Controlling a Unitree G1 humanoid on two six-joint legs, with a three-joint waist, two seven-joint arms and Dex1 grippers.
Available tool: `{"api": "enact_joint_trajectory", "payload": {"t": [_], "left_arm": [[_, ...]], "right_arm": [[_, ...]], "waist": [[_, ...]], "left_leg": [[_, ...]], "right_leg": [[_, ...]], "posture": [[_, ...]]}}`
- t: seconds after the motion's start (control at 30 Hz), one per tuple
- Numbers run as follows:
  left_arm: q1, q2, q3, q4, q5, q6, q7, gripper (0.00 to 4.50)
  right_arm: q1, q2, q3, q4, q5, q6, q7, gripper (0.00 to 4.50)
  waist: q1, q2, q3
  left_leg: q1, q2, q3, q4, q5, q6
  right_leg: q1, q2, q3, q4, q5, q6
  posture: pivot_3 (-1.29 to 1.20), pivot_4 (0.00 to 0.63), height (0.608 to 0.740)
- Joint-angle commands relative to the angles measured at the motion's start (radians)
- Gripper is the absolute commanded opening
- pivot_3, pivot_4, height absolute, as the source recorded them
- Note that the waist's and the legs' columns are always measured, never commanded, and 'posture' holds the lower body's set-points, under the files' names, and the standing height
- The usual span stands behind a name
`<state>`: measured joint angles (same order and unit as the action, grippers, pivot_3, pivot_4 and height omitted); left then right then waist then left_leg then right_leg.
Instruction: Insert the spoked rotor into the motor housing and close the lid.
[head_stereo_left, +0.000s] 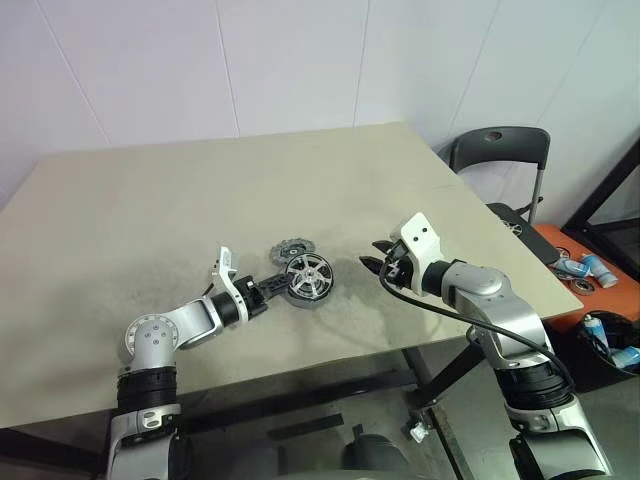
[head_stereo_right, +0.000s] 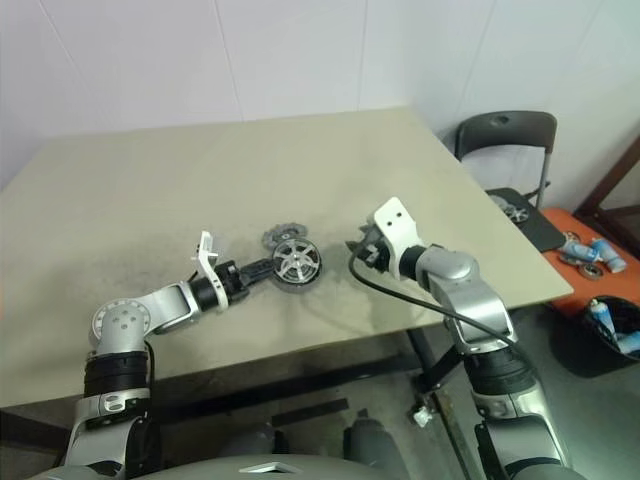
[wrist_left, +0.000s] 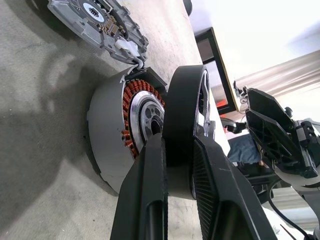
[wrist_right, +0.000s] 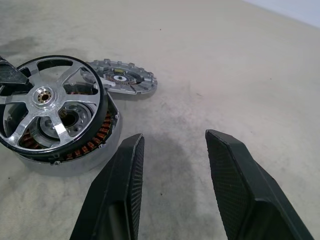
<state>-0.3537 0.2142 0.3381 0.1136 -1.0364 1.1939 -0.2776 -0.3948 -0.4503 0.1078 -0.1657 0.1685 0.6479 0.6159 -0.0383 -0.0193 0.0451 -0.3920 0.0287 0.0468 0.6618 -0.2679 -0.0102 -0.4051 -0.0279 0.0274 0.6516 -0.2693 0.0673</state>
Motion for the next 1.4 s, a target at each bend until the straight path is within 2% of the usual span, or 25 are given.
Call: {"api": "enact_joint_trajectory", "payload": {"t": [0.03, 0.5, 0.97, 1.4], "left_arm": [[-0.01, -0.01, -0.008, -0.04, -0.011, 0.009, -0.001, 0.4], [-0.031, -0.031, 0.004, -0.037, -0.012, -0.006, 0.003, 0.4], [-0.028, -0.027, 0.074, -0.033, -0.063, 0.037, 0.057, 0.4], [-0.028, -0.037, 0.052, -0.01, -0.035, 0.035, 0.064, 0.4]], "right_arm": [[-0.007, -0.009, 0.001, -0.031, -0.005, -0.021, -0.003, 2.03], [-0.006, -0.017, 0.017, -0.026, -0.02, -0.032, 0.0, 2.03], [-0.001, -0.016, 0.03, -0.018, -0.038, -0.043, 0.001, 2.03], [0.004, -0.019, 0.044, -0.014, -0.057, -0.054, -0.001, 2.03]], "waist": [[0.0, 0.0, 0.0], [0.001, 0.0, 0.0], [0.001, 0.0, 0.0], [0.001, 0.0, 0.0]], "left_leg": [[0.0, 0.0, 0.0, 0.0, 0.0, 0.0], [0.0, 0.0, 0.0, 0.0, 0.0, 0.0], [0.0, 0.0, 0.0, 0.0, 0.0, 0.0], [0.0, 0.0, 0.0, 0.0, 0.0, 0.0]], "right_leg": [[0.0, 0.0, 0.0, 0.0, 0.0, 0.0], [0.0, 0.0, 0.0, 0.0, 0.0, 0.0], [0.0, 0.0, 0.0, 0.0, 0.0, 0.0], [0.0, 0.0, 0.0, 0.0, 0.0, 0.0]], "posture": [[0.0, 0.0, 0.74], [0.0, 0.0, 0.74], [0.0, 0.0, 0.74], [0.0, 0.0, 0.74]]}}
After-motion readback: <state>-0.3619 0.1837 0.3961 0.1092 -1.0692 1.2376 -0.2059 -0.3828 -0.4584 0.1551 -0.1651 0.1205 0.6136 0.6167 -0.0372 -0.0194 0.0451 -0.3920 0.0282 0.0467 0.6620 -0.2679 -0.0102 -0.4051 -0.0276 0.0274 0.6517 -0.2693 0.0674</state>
